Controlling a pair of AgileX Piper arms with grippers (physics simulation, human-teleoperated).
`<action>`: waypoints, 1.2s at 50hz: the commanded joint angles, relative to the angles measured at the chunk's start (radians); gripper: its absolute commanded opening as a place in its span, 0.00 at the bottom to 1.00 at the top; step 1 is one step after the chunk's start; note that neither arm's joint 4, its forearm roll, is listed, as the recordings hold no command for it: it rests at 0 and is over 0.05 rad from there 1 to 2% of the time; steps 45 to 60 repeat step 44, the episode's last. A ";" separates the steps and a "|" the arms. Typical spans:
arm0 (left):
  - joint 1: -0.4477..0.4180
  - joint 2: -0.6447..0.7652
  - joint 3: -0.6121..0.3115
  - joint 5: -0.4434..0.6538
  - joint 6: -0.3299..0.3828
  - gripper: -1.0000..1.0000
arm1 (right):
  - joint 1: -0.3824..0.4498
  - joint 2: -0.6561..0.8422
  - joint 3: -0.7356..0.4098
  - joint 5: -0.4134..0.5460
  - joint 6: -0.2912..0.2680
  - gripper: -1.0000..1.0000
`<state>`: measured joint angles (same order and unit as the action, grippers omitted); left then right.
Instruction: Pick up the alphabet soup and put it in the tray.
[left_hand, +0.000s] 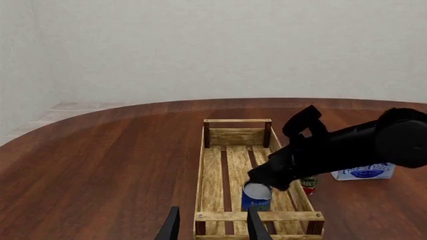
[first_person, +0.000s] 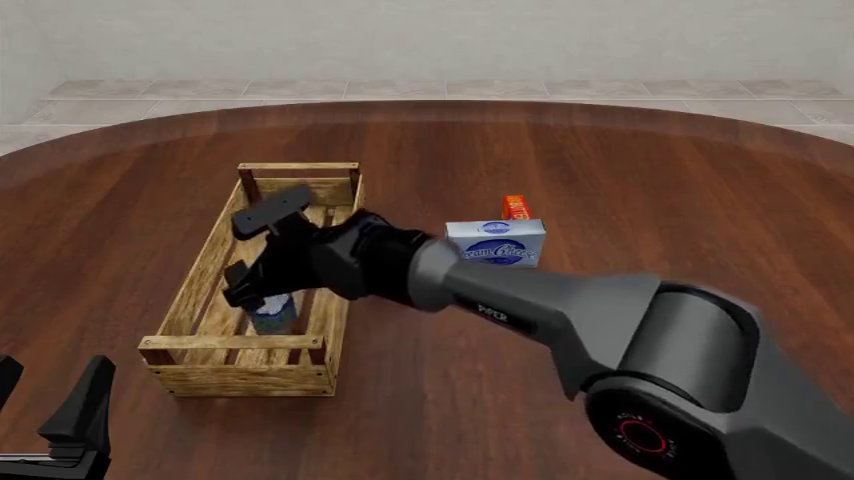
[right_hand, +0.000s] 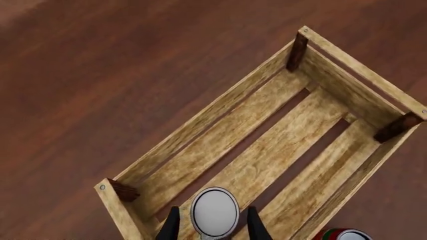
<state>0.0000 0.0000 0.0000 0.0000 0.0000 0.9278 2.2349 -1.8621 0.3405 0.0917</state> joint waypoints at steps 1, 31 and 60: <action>0.000 0.000 0.000 0.000 0.000 1.00 | -0.002 -0.074 0.024 -0.002 -0.026 1.00; 0.000 0.000 0.000 0.000 0.000 1.00 | -0.040 -0.435 0.321 -0.174 -0.094 1.00; 0.000 0.000 0.000 0.000 0.000 1.00 | -0.051 -0.589 0.486 -0.259 -0.108 1.00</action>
